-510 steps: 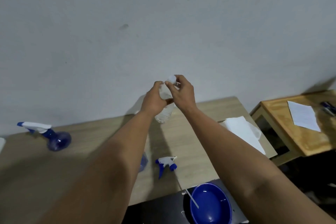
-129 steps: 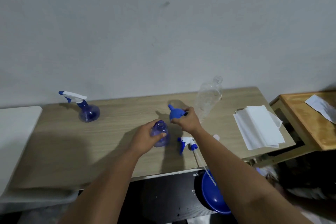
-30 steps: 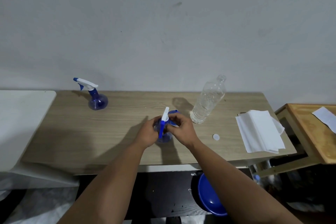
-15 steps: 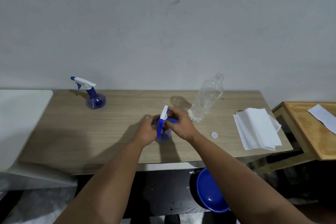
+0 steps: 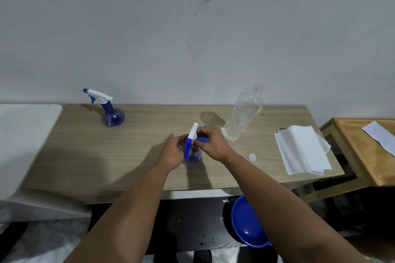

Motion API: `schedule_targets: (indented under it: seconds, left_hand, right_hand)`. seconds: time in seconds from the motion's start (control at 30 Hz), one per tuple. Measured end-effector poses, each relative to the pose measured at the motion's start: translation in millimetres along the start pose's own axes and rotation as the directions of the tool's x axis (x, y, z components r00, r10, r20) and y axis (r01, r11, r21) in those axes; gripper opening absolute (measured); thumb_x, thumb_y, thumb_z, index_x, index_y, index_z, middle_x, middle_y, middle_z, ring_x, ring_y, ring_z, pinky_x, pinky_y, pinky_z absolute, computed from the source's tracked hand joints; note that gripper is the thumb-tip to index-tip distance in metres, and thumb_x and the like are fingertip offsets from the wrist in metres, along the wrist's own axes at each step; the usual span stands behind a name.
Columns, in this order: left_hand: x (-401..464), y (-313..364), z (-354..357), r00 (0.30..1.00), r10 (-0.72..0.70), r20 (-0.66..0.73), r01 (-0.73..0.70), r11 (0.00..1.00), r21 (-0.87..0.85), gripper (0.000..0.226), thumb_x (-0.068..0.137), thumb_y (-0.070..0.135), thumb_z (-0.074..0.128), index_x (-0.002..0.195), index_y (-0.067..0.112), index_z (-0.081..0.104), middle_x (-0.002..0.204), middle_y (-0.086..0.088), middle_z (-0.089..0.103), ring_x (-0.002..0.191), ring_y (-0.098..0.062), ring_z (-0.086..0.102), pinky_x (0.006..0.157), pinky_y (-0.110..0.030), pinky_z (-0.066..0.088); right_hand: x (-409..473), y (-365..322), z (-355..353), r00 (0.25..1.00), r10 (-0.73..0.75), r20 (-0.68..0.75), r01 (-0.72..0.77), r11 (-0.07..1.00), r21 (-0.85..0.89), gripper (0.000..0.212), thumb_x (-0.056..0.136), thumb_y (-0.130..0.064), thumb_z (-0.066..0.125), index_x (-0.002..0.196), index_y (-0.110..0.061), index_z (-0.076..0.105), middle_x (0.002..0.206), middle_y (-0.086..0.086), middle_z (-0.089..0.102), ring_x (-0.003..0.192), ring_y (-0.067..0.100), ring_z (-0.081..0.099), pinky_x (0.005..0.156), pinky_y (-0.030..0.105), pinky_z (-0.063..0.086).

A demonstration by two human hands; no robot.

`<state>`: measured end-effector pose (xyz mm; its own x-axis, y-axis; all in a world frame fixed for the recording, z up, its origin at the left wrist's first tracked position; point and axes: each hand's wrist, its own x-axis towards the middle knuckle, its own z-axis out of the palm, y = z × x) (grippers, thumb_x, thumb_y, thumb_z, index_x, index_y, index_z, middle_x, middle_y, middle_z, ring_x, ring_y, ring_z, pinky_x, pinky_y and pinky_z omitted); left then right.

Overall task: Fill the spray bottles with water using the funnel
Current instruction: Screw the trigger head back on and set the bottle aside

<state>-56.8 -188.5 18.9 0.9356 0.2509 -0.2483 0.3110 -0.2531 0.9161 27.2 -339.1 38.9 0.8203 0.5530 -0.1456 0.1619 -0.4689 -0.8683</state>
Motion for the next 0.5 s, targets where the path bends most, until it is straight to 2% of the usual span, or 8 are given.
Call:
schedule_targets:
  seconds: [0.07, 0.17, 0.23, 0.33, 0.43, 0.5]
  left_hand:
    - [-0.2, -1.4, 0.6, 1.0, -0.001, -0.003, 0.001, 1.0, 0.01, 0.033, 0.089, -0.005, 0.07, 0.114, 0.016, 0.069, 0.085, 0.014, 0.068, 0.07, 0.017, 0.062, 0.062, -0.003, 0.044]
    - [1.3, -7.1, 1.1, 1.0, -0.015, -0.008, 0.015, 1.0, 0.0, 0.031, 0.086, -0.001, 0.076, 0.114, 0.012, 0.07, 0.09, 0.014, 0.07, 0.079, 0.01, 0.065, 0.067, -0.004, 0.044]
    - [1.7, -9.5, 1.9, 1.0, -0.016, -0.015, 0.016, 1.0, -0.011, 0.032, 0.085, 0.001, 0.077, 0.115, 0.012, 0.07, 0.093, 0.011, 0.071, 0.08, 0.014, 0.063, 0.069, -0.004, 0.044]
    - [2.0, -11.2, 2.7, 1.0, -0.027, -0.014, 0.027, 0.999, -0.022, 0.035, 0.085, 0.005, 0.078, 0.117, 0.016, 0.069, 0.094, 0.013, 0.07, 0.078, 0.017, 0.062, 0.069, -0.006, 0.044]
    - [3.4, -13.7, 2.3, 0.999, -0.046, -0.018, 0.046, 0.999, -0.022, 0.039, 0.086, 0.004, 0.078, 0.121, 0.015, 0.069, 0.1, 0.008, 0.07, 0.078, 0.02, 0.061, 0.068, -0.002, 0.043]
    - [2.4, -10.8, 2.0, 0.999, -0.036, -0.029, 0.035, 0.999, -0.013, 0.041, 0.085, 0.004, 0.078, 0.124, 0.012, 0.069, 0.105, 0.005, 0.072, 0.082, 0.02, 0.061, 0.07, -0.002, 0.044]
  right_hand:
    - [1.4, -1.8, 0.0, 1.0, -0.011, 0.026, 0.013, 0.998, -0.054, 0.025, 0.085, -0.01, 0.074, 0.109, -0.016, 0.077, 0.103, -0.006, 0.073, 0.105, 0.017, 0.068, 0.1, 0.044, 0.054]
    - [4.9, -1.1, -0.7, 0.997, 0.001, 0.072, 0.005, 0.996, -0.094, 0.024, 0.08, -0.027, 0.071, 0.103, -0.023, 0.078, 0.106, 0.001, 0.072, 0.105, 0.021, 0.067, 0.099, 0.048, 0.053]
    - [5.7, 1.9, 1.0, 0.998, 0.002, 0.06, 0.003, 0.996, -0.087, 0.027, 0.077, -0.032, 0.069, 0.1, -0.022, 0.078, 0.104, 0.002, 0.072, 0.104, 0.022, 0.067, 0.097, 0.049, 0.053]
    - [3.6, 4.2, 6.6, 1.0, 0.0, 0.011, 0.001, 0.997, -0.077, 0.029, 0.076, -0.033, 0.066, 0.097, -0.016, 0.077, 0.102, 0.005, 0.07, 0.101, 0.024, 0.065, 0.092, 0.049, 0.053]
    - [4.2, 8.5, 10.1, 1.0, -0.01, -0.013, 0.009, 0.997, -0.082, 0.031, 0.076, -0.033, 0.065, 0.096, -0.011, 0.075, 0.101, 0.005, 0.07, 0.1, 0.024, 0.063, 0.09, 0.048, 0.052]
    - [4.0, 9.7, 11.0, 1.0, -0.015, -0.021, 0.013, 0.997, -0.081, 0.023, 0.079, -0.026, 0.068, 0.096, -0.013, 0.075, 0.098, 0.003, 0.071, 0.099, 0.023, 0.063, 0.088, 0.046, 0.053]
